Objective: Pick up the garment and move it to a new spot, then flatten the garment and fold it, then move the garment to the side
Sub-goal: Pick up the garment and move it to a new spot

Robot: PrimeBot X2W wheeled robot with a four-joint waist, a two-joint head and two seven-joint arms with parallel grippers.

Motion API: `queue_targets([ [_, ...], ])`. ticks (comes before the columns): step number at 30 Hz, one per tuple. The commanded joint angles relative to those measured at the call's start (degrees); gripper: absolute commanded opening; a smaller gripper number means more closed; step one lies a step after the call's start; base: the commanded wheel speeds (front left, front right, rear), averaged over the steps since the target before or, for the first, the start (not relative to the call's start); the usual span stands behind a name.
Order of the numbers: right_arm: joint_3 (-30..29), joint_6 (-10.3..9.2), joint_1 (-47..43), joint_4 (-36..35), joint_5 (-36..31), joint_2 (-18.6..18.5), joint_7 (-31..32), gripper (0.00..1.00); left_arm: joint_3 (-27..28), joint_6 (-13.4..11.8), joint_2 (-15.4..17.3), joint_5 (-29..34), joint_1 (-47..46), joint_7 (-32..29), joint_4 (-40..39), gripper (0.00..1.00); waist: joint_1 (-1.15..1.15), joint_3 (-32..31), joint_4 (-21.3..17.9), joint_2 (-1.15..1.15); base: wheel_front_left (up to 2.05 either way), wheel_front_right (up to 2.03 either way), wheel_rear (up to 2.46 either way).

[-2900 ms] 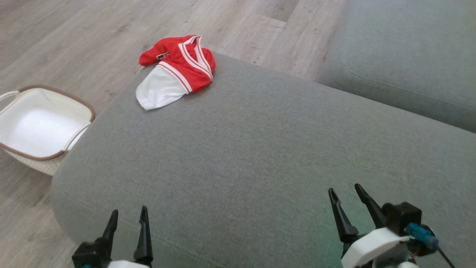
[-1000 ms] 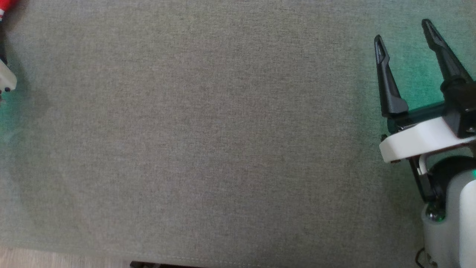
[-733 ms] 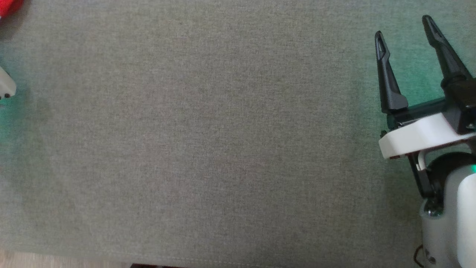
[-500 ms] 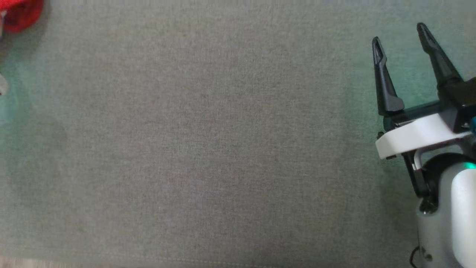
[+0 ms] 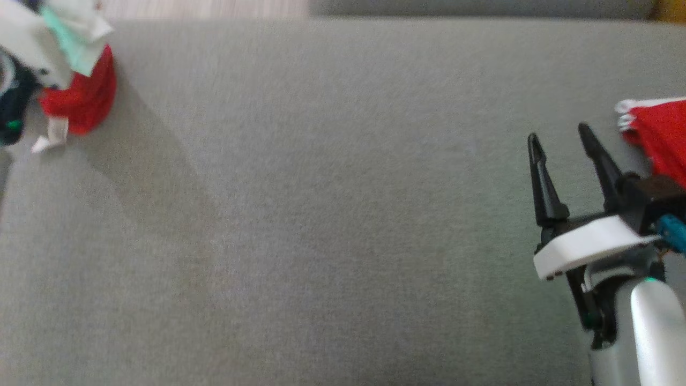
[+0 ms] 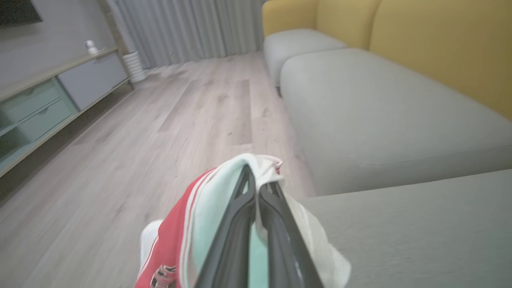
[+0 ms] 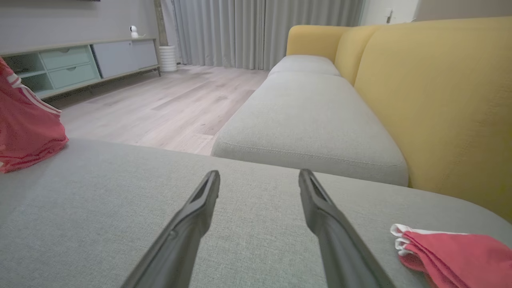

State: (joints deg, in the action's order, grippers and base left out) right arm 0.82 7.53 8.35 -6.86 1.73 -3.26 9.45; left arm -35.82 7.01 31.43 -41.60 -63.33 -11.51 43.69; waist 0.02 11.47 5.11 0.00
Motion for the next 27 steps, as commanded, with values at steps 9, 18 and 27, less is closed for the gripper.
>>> queue_targets([
  [9, 1.01, -0.04, -2.74, 3.21, 4.69, 0.37, -4.29, 1.00, 2.06, -5.60, -5.29, -4.24, -3.58, -4.88, -17.01, 0.00, -0.02, -12.42, -9.07, 0.00, 0.00, 0.00, 0.00],
  [18, 0.88, -0.04, -3.35, 5.28, 5.74, 0.37, -6.27, 1.00, 2.57, -11.04, -11.05, -7.17, -3.46, -7.39, -22.26, 0.00, -0.02, -12.61, -9.92, 0.00, 0.00, 0.00, 0.00],
  [27, 0.80, -0.04, -4.61, 6.91, 6.17, 0.38, -7.35, 1.00, 4.95, -18.44, -11.92, -13.39, 20.97, -2.78, -19.89, 0.00, -0.02, -9.63, -8.69, 0.00, 0.00, 0.00, 0.00],
])
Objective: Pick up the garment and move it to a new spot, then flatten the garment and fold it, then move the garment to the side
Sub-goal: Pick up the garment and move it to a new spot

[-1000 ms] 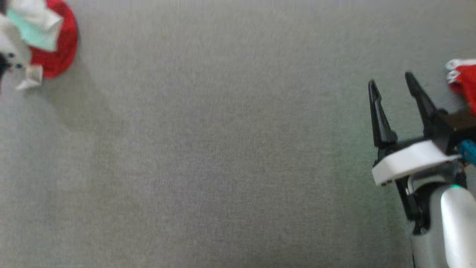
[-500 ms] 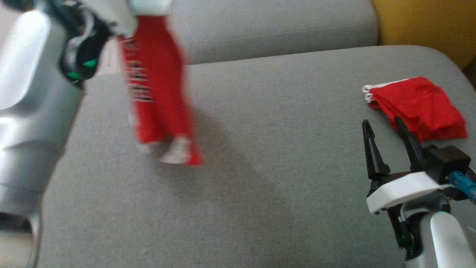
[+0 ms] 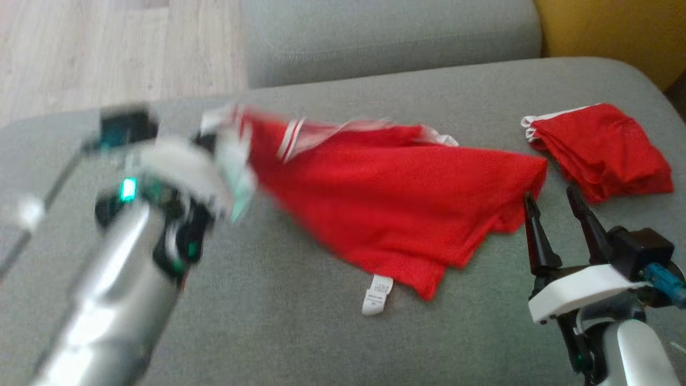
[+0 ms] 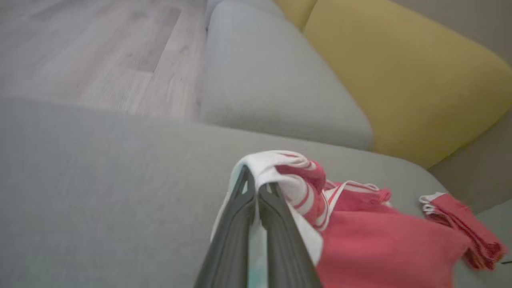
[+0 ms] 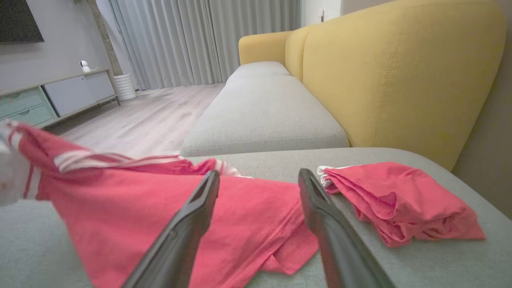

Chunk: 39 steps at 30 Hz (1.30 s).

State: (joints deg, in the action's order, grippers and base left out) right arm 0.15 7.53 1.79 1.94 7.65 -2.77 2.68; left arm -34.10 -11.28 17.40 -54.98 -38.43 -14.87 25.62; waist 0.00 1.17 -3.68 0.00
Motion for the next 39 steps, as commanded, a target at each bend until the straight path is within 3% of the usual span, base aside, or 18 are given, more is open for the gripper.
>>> queue_targets([
  [1, 1.52, -0.04, 2.01, -1.80, 0.23, -0.11, -0.65, 1.00, 3.85, -0.72, 2.32, -0.59, -1.42, 1.59, -1.05, 0.00, 0.00, 1.22, 0.15, 0.00, 0.00, 0.00, 0.00],
  [6, 2.00, -0.04, 2.79, -1.52, -0.10, -0.11, -1.00, 1.00, 6.59, -1.73, 4.07, -2.27, 6.27, 5.87, 3.31, 0.00, 0.00, 3.92, -0.09, 0.00, 0.00, 0.00, 0.00],
  [13, 2.15, -0.04, 3.57, -1.29, -0.72, -0.11, -1.16, 1.00, 8.49, -0.20, 4.25, -3.04, 7.54, 10.12, 5.83, 0.00, 0.00, 6.08, -0.04, 0.00, 0.00, 0.00, 0.00],
  [14, 2.18, -0.04, 3.64, -1.25, -0.75, -0.11, -1.19, 1.00, 8.77, 0.05, 4.13, -3.01, 7.46, 11.08, 5.94, 0.35, 0.00, 6.22, -0.01, 0.00, 0.00, 0.00, 0.00],
  [15, 2.20, -0.04, 3.72, -1.18, -0.77, -0.11, -1.22, 1.00, 8.91, 0.31, 4.02, -2.90, 7.37, 11.90, 6.07, 0.92, 0.00, 6.31, 0.04, 0.00, 0.00, 0.00, 0.00],
  [16, 2.19, -0.04, 3.79, -1.10, -0.78, -0.11, -1.25, 1.00, 8.84, 0.73, 3.92, -2.72, 7.27, 12.53, 6.16, 1.00, 0.00, 6.36, 0.12, 0.00, 0.00, 0.00, 0.00],
  [25, 1.17, -0.04, 2.77, -0.29, -1.17, -0.11, -1.58, 1.00, 7.02, 5.35, 3.69, 0.15, 10.67, 20.45, 2.64, 1.00, 0.00, 3.75, 2.19, 0.00, 0.00, 0.00, 0.00],
  [28, 1.01, -0.04, 2.06, -0.12, -1.22, -0.10, -1.68, 1.00, 7.14, 5.48, 3.49, 0.01, 13.11, 22.16, 0.81, 1.00, 0.00, 2.80, 2.69, 0.00, 0.00, 0.00, 0.00],
  [32, 0.89, -0.04, 0.44, 0.00, -1.14, -0.10, -1.86, 1.00, 6.22, 4.15, 4.07, 1.71, 18.84, 25.32, -3.73, 1.00, 0.00, 1.05, 3.61, 0.00, 0.00, 0.00, 0.00],
  [39, 1.03, -0.04, -2.52, 0.62, -0.76, -0.10, -2.51, 1.00, 5.01, -0.27, 4.90, 4.76, 28.91, 28.09, -11.65, 1.00, 0.00, -1.38, 4.65, 0.00, 0.00, 0.00, 0.00],
])
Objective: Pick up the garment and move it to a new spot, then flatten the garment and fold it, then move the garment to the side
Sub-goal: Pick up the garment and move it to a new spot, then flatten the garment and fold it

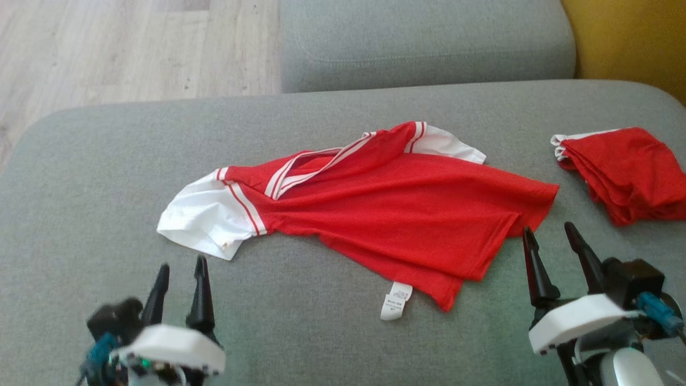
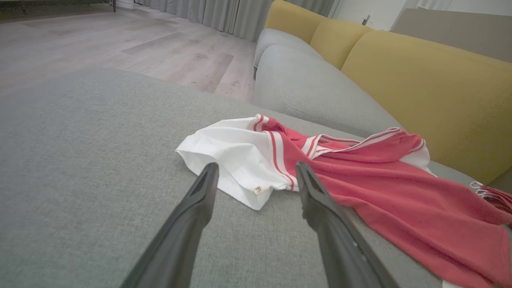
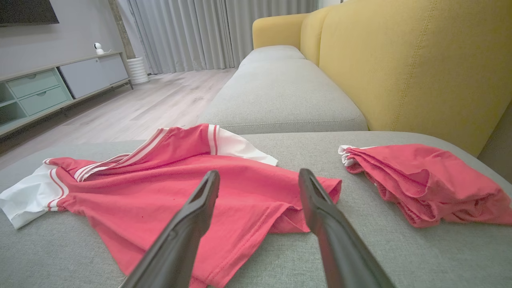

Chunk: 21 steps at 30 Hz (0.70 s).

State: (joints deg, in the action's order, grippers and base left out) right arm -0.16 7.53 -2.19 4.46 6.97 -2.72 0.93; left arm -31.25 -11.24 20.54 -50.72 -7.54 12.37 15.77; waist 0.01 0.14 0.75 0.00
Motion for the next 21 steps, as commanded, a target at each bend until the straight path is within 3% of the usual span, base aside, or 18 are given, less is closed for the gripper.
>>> queue_targets([
  [1, 1.39, -0.04, 1.10, -1.82, -0.01, -0.16, -0.91, 1.00, 2.05, -0.96, 1.82, 0.95, -0.76, 1.09, -2.85, 1.00, -0.01, -0.53, 0.29, 0.00, 0.00, 0.00, 0.00],
  [8, 1.41, -0.04, -1.44, -1.28, 0.47, -0.16, -1.87, 1.00, 2.06, -4.35, 1.67, 3.12, 5.58, 2.03, -8.51, 1.00, -0.01, -1.46, 0.63, 0.00, 0.00, 0.00, 0.00],
  [21, 2.33, -0.04, -3.23, -0.15, 0.95, -0.16, -2.44, 1.00, 1.35, -5.39, 0.67, 4.62, 8.07, 2.32, -9.94, 1.00, -0.01, -2.15, 0.51, 0.00, 0.00, 0.00, 0.00],
])
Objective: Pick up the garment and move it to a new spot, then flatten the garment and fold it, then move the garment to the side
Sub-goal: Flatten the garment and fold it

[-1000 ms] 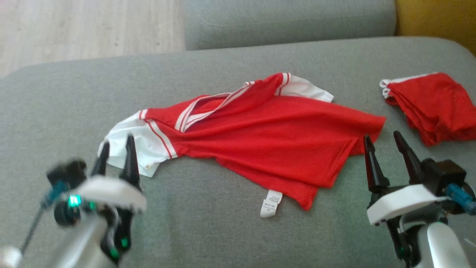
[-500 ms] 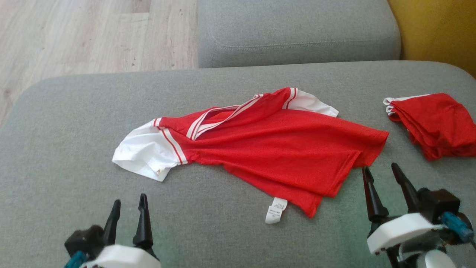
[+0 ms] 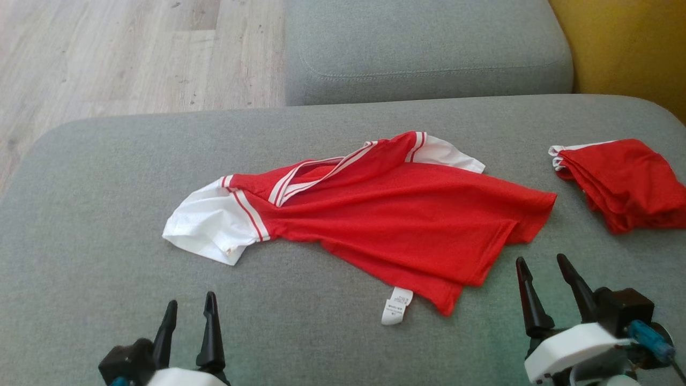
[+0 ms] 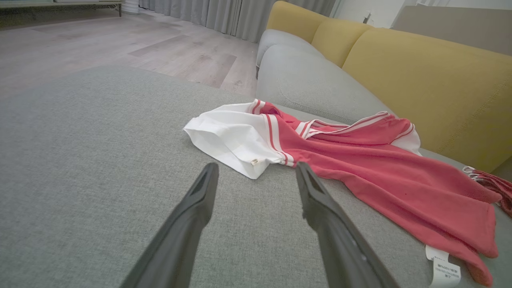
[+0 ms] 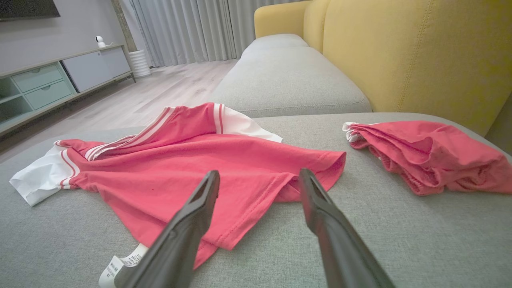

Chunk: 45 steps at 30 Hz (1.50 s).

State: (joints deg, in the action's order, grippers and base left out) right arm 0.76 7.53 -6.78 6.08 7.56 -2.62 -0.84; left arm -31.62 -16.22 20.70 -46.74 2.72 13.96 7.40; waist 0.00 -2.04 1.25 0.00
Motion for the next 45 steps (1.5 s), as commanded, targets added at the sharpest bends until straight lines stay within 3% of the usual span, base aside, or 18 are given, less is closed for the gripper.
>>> queue_targets([
  [1, 1.45, -0.04, 1.45, -1.74, 0.33, -0.26, -0.66, 1.00, 1.69, -0.44, 0.53, 0.67, -2.27, 0.70, -1.57, 1.00, 0.00, 0.04, 0.02, 0.00, 0.00, 0.00, 0.00],
  [25, 4.55, -0.04, 1.59, 0.44, 0.09, -0.26, 1.88, 1.00, 1.26, -1.24, 1.12, 0.85, -3.01, 0.17, -1.86, 1.00, 0.00, 1.42, 0.94, 0.00, 0.00, 0.00, 0.00],
  [34, 11.32, -0.04, 4.17, 8.59, 1.21, -0.26, 4.49, 1.00, 0.65, -1.11, 1.02, 1.17, -3.97, -0.12, -1.96, 1.00, 0.00, 3.58, 2.45, 0.00, 0.00, 0.00, 0.00],
  [45, 13.56, -0.04, 10.56, 21.04, 3.07, -0.26, 1.99, 1.00, 0.10, -1.09, 1.30, 1.45, -4.53, -0.54, -1.98, 1.00, 0.00, 4.60, 5.43, 0.00, 0.00, 0.00, 0.00],
])
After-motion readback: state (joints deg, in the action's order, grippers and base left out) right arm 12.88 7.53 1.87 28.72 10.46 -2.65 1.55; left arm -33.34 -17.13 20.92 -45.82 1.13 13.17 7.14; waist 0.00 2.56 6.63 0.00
